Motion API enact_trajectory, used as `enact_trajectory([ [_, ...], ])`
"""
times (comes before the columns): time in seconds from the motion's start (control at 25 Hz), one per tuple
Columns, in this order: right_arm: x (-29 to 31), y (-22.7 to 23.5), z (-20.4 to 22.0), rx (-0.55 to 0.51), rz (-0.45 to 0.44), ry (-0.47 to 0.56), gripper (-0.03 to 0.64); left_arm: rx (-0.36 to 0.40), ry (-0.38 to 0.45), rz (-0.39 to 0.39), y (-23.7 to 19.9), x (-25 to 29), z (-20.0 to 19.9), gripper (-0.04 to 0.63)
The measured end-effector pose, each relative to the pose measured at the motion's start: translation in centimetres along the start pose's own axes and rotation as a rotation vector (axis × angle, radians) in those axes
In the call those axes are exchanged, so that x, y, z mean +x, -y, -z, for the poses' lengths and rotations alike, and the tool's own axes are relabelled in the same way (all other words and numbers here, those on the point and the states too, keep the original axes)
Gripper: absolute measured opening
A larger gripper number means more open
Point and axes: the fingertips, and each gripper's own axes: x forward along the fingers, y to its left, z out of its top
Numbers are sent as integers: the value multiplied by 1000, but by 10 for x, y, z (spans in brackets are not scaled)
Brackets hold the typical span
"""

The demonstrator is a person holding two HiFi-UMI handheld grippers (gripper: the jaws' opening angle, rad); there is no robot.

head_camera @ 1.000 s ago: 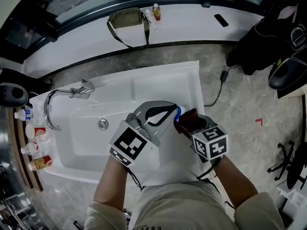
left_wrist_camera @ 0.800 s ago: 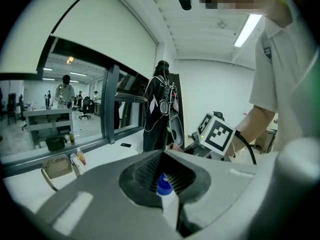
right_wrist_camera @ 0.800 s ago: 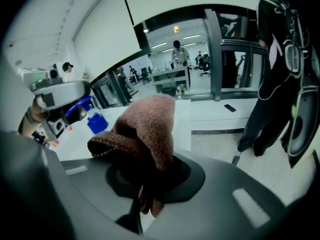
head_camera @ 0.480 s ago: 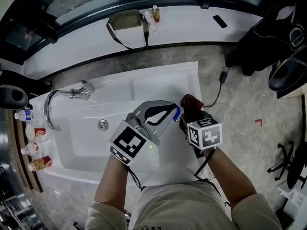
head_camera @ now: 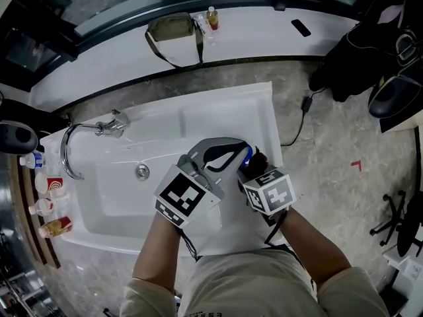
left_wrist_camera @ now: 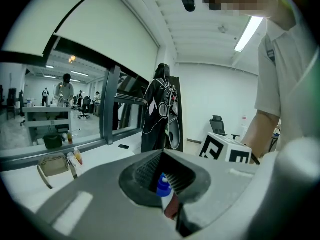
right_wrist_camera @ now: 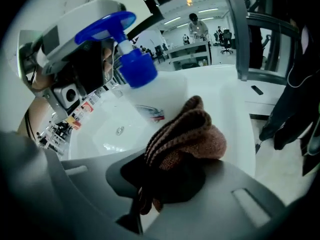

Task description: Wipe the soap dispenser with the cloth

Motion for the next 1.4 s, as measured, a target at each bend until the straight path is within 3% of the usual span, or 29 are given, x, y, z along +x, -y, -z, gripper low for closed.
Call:
enact_trajectory([
  [0.16, 3, -24, -8, -18, -38, 41, 83, -8, 3, -24, -7, -3, 3, 0],
  [0.36, -10, -42, -13, 97, -133, 118, 81, -9, 7, 1, -4, -5, 3, 0],
  [0.44, -22, -39, -11, 126, -132, 132, 81, 2, 5, 4, -3, -6, 3, 0],
  [0.52, -36, -28, -6, 87, -83, 130, 81, 14, 3, -4, -2, -7, 4, 0],
  [0.68, -61, 9, -9, -82, 48, 95, 83, -42, 12, -28, -4, -9, 6, 0],
  [0.88, -72, 46, -42, -271, 64, 66, 83, 18, -2, -61, 1, -7, 1, 0],
  [1.08, -58, 54, -76, -573, -47, 14, 83, 65, -33, -126, 2, -6, -2, 0],
  [1.4, -18, 22, -98, -1067, -415, -99, 83, -53, -54, -304, 0, -7, 2, 0],
])
